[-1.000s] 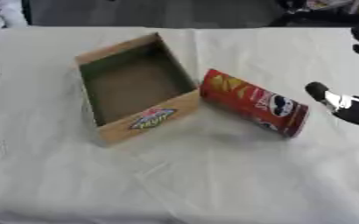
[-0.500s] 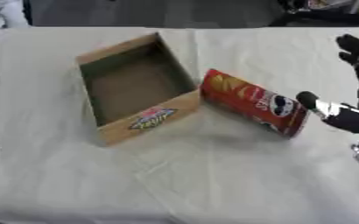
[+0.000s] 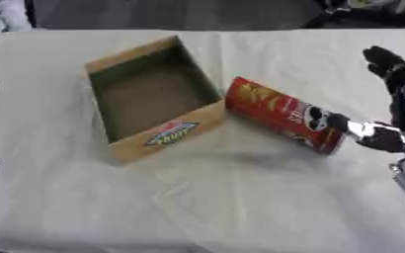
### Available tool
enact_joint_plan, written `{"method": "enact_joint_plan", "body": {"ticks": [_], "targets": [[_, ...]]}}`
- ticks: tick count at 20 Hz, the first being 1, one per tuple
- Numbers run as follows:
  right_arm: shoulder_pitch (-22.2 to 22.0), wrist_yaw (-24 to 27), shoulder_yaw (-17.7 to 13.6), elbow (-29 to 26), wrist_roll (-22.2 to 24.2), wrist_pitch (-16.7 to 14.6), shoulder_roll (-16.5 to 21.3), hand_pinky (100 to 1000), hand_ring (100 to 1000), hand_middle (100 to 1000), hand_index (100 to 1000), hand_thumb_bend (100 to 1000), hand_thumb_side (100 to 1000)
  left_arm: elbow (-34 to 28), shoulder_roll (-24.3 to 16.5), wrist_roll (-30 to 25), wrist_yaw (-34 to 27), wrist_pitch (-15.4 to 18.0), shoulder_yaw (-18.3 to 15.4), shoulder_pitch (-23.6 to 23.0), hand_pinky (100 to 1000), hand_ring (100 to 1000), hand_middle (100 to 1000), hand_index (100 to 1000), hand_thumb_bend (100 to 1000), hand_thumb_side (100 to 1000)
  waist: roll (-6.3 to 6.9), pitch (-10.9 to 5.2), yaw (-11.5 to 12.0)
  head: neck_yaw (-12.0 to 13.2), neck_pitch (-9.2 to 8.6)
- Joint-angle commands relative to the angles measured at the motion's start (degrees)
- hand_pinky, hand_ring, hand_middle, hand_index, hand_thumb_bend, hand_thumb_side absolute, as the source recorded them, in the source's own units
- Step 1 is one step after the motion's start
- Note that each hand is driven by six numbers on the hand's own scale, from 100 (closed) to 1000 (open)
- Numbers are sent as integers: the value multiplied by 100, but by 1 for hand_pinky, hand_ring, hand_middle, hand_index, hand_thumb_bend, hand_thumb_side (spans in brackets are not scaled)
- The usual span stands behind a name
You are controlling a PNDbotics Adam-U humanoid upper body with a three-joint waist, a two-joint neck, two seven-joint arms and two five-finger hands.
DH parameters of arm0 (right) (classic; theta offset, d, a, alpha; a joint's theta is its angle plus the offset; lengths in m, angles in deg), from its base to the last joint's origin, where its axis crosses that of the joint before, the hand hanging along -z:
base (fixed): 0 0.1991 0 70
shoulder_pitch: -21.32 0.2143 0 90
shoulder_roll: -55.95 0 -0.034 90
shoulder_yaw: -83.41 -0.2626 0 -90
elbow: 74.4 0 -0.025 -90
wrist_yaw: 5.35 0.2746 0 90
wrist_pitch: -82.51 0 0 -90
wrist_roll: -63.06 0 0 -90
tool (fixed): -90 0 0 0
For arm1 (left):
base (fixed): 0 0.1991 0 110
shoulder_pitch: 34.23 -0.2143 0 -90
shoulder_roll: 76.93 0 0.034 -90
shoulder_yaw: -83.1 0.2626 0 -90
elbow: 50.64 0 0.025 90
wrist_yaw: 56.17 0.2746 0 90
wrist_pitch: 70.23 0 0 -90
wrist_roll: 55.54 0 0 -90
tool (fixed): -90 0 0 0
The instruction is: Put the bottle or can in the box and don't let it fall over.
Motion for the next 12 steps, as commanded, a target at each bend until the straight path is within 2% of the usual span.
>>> {"method": "enact_joint_plan", "body": {"ticks": [1, 12], "targets": [[120, 160, 9, 61, 146, -68, 151, 880, 893, 818, 899, 864, 550, -107, -151, -9, -6, 5, -13, 64, 722, 905, 755, 769, 458, 686, 8, -39, -4, -18, -59], [298, 407, 99, 231, 657, -217, 305, 872, 878, 793, 889, 897, 537, -116, -137, -15, -33, 2, -10, 84, 722, 906, 755, 770, 456, 688, 80, 72, 13, -15, -131]]}}
